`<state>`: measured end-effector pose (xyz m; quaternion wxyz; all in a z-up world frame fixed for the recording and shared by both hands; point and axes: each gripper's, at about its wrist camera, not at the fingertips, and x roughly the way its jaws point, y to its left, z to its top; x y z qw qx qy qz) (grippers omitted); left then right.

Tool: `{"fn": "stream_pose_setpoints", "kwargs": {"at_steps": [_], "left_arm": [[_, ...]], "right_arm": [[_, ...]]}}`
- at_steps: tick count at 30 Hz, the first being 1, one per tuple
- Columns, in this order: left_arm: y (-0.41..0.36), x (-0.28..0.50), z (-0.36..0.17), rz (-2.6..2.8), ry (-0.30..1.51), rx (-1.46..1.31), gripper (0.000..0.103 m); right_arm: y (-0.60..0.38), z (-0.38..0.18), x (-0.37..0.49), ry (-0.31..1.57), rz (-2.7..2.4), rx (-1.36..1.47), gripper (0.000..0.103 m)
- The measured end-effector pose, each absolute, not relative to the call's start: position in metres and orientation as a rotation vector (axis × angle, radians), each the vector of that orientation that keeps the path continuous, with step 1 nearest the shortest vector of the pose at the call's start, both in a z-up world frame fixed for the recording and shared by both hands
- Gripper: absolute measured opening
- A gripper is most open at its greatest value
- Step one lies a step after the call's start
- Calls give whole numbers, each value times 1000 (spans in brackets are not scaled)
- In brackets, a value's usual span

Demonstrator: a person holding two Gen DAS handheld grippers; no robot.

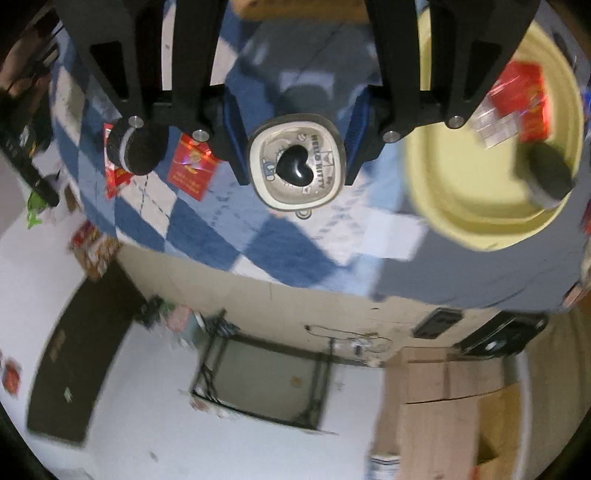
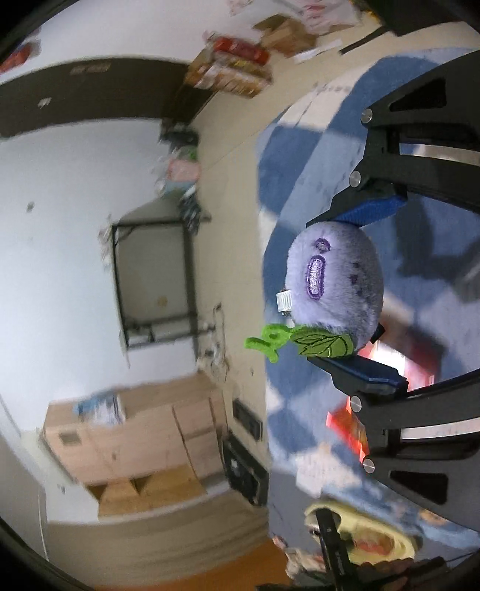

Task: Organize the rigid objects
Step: 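Carry the tin and plush to the yellow tray and set them down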

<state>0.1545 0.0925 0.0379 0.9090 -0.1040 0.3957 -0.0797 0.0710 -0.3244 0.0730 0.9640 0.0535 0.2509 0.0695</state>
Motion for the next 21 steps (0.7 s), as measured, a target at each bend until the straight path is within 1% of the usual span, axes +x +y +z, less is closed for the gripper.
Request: {"fn": "stream_pose_setpoints", "kwargs": {"at_steps": [6, 12, 16, 21], "left_arm": [[182, 109, 49, -11, 802, -206, 50], [256, 94, 27, 89, 850, -201, 50], [279, 94, -2, 106, 892, -214, 50], [282, 102, -39, 89, 933, -229, 50]], "right_arm": [[-204, 87, 58, 546, 390, 85, 61], [-82, 72, 69, 631, 584, 18, 61], [-24, 56, 90, 692, 631, -16, 61], [27, 26, 125, 762, 643, -110, 61]]}}
